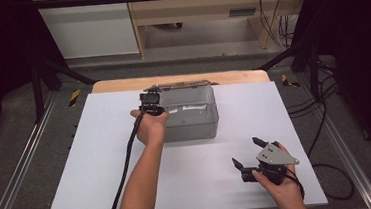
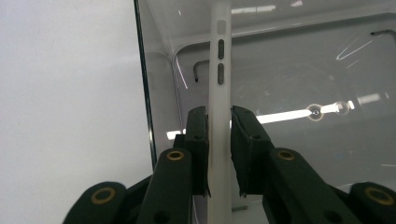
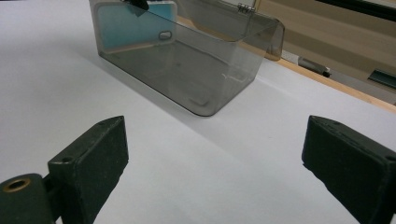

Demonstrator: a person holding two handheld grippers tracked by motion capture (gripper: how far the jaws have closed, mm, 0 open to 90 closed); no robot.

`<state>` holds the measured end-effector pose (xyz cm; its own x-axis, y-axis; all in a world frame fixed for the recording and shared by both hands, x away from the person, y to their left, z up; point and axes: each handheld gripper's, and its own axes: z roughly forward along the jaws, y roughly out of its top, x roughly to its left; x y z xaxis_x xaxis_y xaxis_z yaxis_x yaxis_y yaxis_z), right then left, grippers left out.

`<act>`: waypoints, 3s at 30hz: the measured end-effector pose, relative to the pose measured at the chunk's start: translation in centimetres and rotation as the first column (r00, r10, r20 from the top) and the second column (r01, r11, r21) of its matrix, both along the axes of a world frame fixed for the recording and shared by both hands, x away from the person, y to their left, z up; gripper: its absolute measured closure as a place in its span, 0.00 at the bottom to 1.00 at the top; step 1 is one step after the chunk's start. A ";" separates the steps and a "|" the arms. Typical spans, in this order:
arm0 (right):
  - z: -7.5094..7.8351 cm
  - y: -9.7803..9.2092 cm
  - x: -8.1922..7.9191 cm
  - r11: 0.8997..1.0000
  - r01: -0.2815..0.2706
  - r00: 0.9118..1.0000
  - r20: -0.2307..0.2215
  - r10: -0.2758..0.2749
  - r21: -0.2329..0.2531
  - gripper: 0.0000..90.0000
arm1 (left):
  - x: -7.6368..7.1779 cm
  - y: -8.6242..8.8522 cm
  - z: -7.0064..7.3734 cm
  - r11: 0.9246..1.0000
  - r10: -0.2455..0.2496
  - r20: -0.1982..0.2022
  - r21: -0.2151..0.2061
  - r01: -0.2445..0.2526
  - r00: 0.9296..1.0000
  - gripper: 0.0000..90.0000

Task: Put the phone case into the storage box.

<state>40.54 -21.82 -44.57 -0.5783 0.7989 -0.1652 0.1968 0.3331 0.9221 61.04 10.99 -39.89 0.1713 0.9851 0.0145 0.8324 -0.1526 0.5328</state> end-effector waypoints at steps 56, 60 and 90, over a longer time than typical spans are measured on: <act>-0.3 0.3 0.1 1.000 -0.016 1.000 -0.017 0.015 -0.015 0.08 | 0.2 0.2 0.3 1.000 -0.001 0.068 0.022 -0.001 0.998 0.86; -0.3 0.3 0.1 1.000 -0.016 1.000 -0.017 0.015 -0.016 0.08 | 0.2 0.1 0.3 1.000 -0.005 0.069 0.024 0.003 0.998 0.85; -0.2 0.1 0.2 1.000 -0.017 1.000 -0.020 0.016 -0.011 0.08 | 0.0 0.2 0.7 1.000 -0.018 0.087 0.018 0.016 0.996 0.82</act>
<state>40.75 -21.70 -44.81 -0.5945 0.7875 -0.1625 0.2092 0.3466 0.9144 61.06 11.19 -39.24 0.1855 0.9815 0.0467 0.7800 -0.1760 0.6005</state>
